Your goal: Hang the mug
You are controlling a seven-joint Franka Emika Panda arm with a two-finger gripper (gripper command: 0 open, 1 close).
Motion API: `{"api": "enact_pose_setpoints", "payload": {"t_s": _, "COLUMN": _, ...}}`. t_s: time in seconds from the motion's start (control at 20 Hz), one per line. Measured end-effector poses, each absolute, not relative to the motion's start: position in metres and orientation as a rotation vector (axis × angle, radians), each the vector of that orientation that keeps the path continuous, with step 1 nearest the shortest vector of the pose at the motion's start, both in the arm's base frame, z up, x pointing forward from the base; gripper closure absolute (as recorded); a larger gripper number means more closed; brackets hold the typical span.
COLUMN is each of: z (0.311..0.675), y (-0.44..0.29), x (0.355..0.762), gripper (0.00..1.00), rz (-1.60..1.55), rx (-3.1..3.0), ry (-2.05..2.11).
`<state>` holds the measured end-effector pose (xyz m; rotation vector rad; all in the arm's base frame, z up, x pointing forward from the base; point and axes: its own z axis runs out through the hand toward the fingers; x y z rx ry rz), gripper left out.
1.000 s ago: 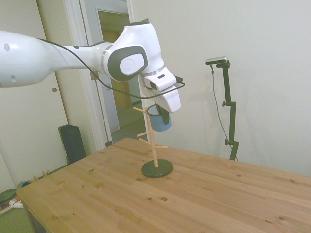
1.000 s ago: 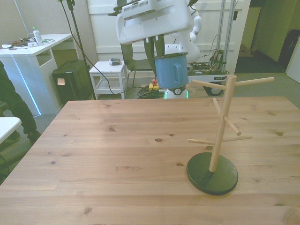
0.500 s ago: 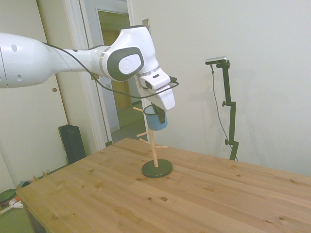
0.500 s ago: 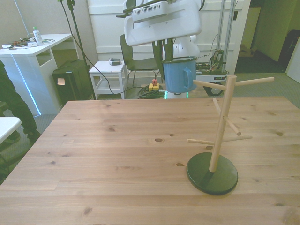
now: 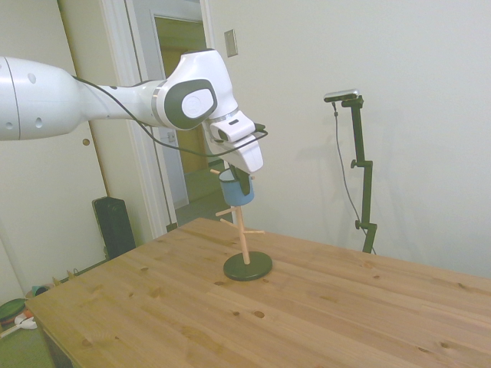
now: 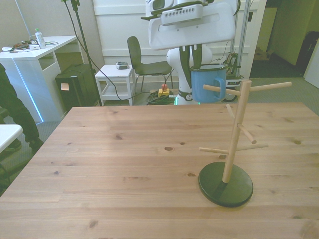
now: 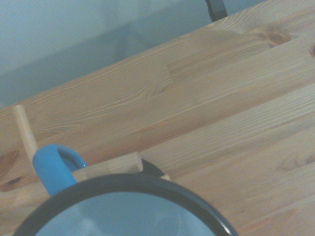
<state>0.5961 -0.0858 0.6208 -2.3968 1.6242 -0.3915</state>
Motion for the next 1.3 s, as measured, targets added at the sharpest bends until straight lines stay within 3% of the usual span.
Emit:
{"api": "enact_pose_setpoints", "payload": {"t_s": 0.15, "z": 0.619, "y": -0.073, "x": 0.598, "gripper": 1.00, "rz": -0.391, "rx": -2.417, "ry": 1.610}}
{"api": "enact_pose_setpoints", "payload": {"t_s": 0.2, "z": 0.618, "y": -0.068, "x": 0.599, "gripper": 0.00, "rz": -0.388, "rx": -2.431, "ry": 1.607}}
{"api": "enact_pose_setpoints", "payload": {"t_s": 0.95, "z": 0.599, "y": -0.071, "x": 0.593, "gripper": 0.00, "rz": -0.334, "rx": -2.478, "ry": 1.635}}
{"api": "enact_pose_setpoints", "payload": {"t_s": 1.3, "z": 0.584, "y": -0.089, "x": 0.545, "gripper": 0.00, "rz": -0.358, "rx": -2.457, "ry": 1.643}}
